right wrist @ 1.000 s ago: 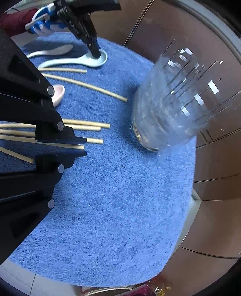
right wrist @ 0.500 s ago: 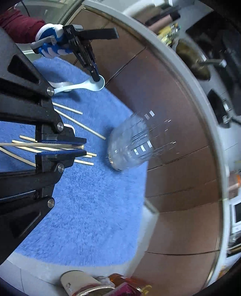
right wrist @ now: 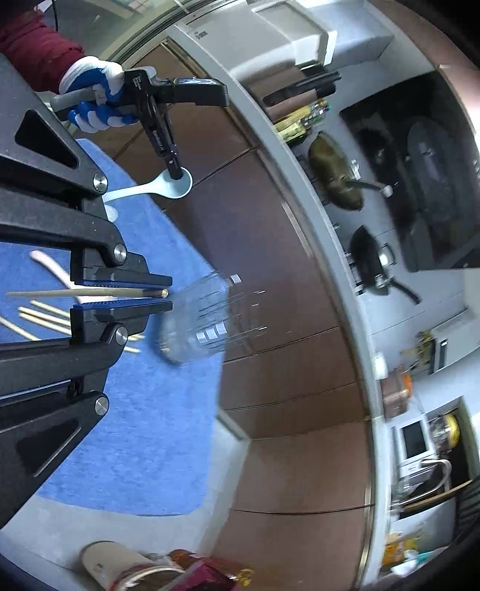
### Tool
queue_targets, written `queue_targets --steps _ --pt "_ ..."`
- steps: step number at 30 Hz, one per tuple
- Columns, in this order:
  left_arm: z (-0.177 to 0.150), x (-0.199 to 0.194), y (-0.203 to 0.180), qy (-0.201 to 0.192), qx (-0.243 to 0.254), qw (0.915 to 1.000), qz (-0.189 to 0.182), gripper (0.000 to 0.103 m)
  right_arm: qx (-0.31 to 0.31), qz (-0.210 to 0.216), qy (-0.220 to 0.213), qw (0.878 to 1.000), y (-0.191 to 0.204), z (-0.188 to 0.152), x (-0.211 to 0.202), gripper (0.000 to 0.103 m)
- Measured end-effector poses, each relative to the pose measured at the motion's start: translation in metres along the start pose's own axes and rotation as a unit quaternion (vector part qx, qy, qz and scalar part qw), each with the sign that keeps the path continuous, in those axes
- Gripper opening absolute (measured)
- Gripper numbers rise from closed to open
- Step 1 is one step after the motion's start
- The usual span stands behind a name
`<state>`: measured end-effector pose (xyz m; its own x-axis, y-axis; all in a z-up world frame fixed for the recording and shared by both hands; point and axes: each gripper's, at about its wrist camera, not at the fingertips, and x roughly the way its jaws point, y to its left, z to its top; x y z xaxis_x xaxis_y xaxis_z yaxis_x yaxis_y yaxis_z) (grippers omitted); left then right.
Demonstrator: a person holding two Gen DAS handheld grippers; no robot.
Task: Organize utensils
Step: 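Carry the spoon and chopstick over the clear holder and release both into it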
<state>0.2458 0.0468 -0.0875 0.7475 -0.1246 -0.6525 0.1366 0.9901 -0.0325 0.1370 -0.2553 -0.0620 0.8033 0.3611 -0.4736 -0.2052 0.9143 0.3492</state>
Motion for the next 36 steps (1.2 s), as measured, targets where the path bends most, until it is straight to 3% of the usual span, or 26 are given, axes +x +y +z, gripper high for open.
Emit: queue_targets --steps 8,16,26,36 --pt "0.078 0.001 -0.021 -0.084 -0.041 0.9956 0.011 0.005 -0.053 0.006 -0.1 0.994 0.026 0.081 0.022 0.006" --pt "0.137 0.054 -0.063 -0.148 -0.054 0.9861 0.053 0.005 -0.078 -0.022 -0.163 0.983 0.021 0.137 0.091 0.006" --pt "0.114 0.131 -0.091 -0.163 -0.042 0.9819 0.086 0.006 -0.101 -0.067 -0.137 0.983 -0.011 0.101 0.188 0.006" --pt "0.086 0.162 -0.097 -0.161 -0.04 0.9826 0.083 0.006 -0.121 -0.086 -0.1 0.984 -0.02 0.056 0.214 0.006"
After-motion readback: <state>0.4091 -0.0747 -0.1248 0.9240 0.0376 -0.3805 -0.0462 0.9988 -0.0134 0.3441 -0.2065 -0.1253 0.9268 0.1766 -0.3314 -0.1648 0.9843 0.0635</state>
